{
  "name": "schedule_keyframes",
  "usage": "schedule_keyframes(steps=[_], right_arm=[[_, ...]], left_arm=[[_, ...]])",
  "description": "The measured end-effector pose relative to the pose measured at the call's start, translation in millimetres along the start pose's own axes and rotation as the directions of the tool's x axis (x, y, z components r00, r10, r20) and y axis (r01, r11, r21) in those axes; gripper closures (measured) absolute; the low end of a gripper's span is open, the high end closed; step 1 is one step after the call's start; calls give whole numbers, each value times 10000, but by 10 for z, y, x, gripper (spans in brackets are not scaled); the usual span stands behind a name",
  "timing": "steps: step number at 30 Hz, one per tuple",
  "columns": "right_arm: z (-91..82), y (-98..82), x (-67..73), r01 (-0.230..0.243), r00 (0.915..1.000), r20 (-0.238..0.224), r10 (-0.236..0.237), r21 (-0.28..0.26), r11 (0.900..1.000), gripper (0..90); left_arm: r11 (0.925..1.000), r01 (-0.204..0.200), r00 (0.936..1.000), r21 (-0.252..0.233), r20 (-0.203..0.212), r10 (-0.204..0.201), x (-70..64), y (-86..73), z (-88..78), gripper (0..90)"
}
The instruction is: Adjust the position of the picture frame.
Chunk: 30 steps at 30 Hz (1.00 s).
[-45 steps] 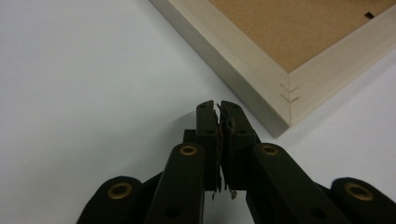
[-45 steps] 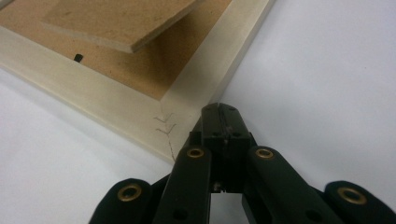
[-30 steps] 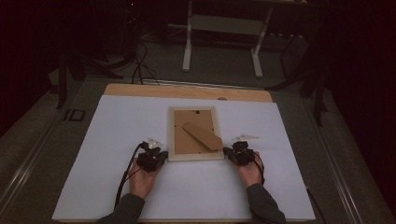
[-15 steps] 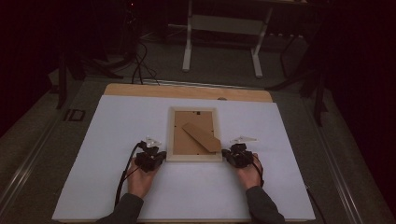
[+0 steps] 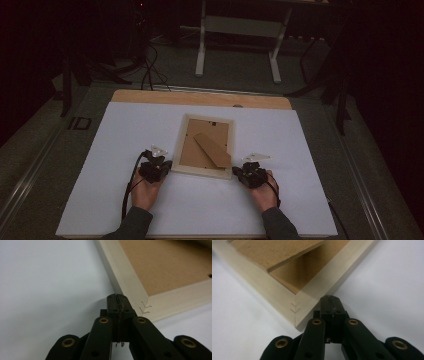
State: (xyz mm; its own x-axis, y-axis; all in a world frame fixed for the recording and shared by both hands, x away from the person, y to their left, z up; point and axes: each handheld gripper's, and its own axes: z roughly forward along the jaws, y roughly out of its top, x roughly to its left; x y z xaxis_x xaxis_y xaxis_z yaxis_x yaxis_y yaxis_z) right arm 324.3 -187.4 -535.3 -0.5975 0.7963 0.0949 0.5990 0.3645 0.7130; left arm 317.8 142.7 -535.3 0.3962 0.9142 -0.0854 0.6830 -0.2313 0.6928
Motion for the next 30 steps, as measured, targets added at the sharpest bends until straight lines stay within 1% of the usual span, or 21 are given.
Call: schedule_keyframes(steps=[2,4,8,11,15,18,22,23,24,25,27,30], right_arm=[[13,3,59,262,9996,-87,-262,8,9997,900],[33,13,118,457,9986,-267,-456,16,9990,900],[65,29,228,800,9954,-535,-797,44,9968,900],[80,31,263,961,9931,-685,-957,25,9954,900],[84,31,301,1061,9906,-868,-1053,39,9944,900],[94,35,348,1220,9878,-982,-1209,49,9925,900],[120,46,439,1514,9817,-1181,-1497,57,9885,900],[120,46,439,1514,9817,-1181,-1497,57,9885,900],[129,52,467,1574,9800,-1246,-1553,67,9875,900],[150,66,518,1723,9762,-1350,-1698,71,9850,900],[171,80,566,1888,9719,-1446,-1859,68,9820,900],[194,97,620,1989,9681,-1570,-1953,72,9800,900]], left_arm=[[9998,217,9997,-20,-141,-217,54,-3,-21,899],[9993,321,9984,-170,-457,-329,93,-2,-67,897],[9981,496,9965,-366,-662,-519,153,-6,-143,897],[9976,477,9959,-500,-742,-514,171,-15,-203,896],[9975,475,9966,-529,-644,-509,172,-36,-246,895],[9981,424,9976,-442,-537,-448,162,-52,-243,894],[9985,354,9982,-423,-462,-373,139,-61,-237,891],[9985,354,9982,-423,-462,-373,139,-61,-237,890],[9985,347,9985,-417,-417,-365,133,-63,-232,890],[9987,343,9985,-379,-411,-358,125,-66,-223,889],[9989,316,9988,-348,-368,-329,124,-70,-214,889],[9990,309,9989,-329,-349,-320,118,-72,-205,889]])
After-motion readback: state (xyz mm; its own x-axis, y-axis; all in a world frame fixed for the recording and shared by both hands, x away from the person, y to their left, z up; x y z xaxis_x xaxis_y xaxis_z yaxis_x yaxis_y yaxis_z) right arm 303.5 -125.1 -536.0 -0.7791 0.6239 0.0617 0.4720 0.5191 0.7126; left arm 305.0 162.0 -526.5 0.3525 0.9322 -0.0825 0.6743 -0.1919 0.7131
